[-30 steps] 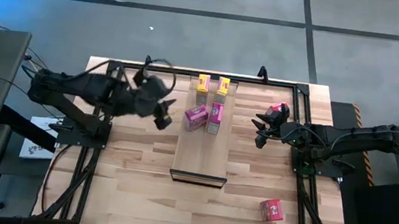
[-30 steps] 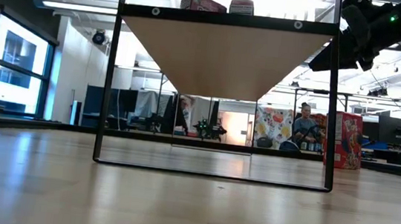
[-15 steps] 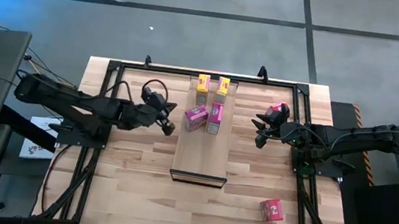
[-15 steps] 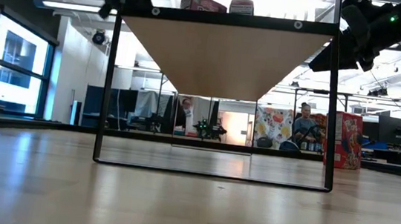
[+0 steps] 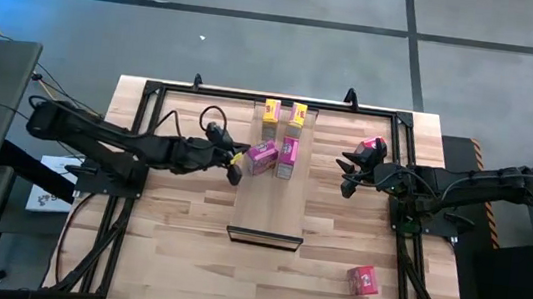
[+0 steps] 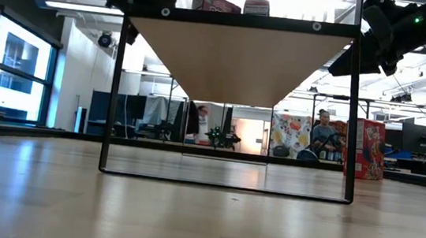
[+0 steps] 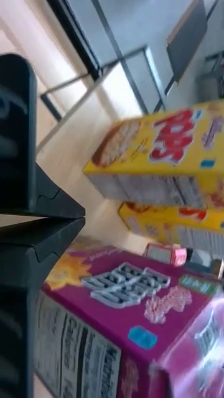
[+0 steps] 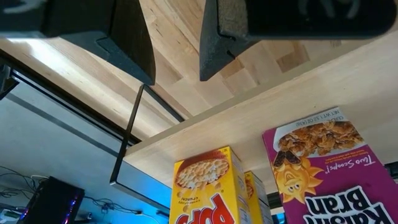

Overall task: Stack cereal on shelf
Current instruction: Put the purple cereal box on the shelf

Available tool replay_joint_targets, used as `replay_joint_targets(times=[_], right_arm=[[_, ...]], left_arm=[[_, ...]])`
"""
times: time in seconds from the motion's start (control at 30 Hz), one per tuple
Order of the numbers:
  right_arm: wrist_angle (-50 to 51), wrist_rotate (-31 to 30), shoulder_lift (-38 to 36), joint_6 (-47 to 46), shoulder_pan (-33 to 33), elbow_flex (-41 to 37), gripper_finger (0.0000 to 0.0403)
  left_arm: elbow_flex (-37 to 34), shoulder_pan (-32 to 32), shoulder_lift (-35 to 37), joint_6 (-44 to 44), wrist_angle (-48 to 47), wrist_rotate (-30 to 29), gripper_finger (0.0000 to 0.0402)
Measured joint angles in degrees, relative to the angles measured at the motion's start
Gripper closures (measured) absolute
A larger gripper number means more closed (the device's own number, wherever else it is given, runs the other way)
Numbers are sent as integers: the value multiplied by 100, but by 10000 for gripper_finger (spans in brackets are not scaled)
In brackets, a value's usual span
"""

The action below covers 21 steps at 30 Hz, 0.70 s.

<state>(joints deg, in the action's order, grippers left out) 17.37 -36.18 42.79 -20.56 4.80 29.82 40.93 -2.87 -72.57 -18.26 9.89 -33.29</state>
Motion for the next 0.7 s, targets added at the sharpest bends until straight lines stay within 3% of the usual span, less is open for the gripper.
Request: replay_joint_targets(times=[0.7], right_arm=[[40, 0, 0, 2, 0, 0, 288]], left_arm=[[0, -714, -81, -734, 112, 52, 401]])
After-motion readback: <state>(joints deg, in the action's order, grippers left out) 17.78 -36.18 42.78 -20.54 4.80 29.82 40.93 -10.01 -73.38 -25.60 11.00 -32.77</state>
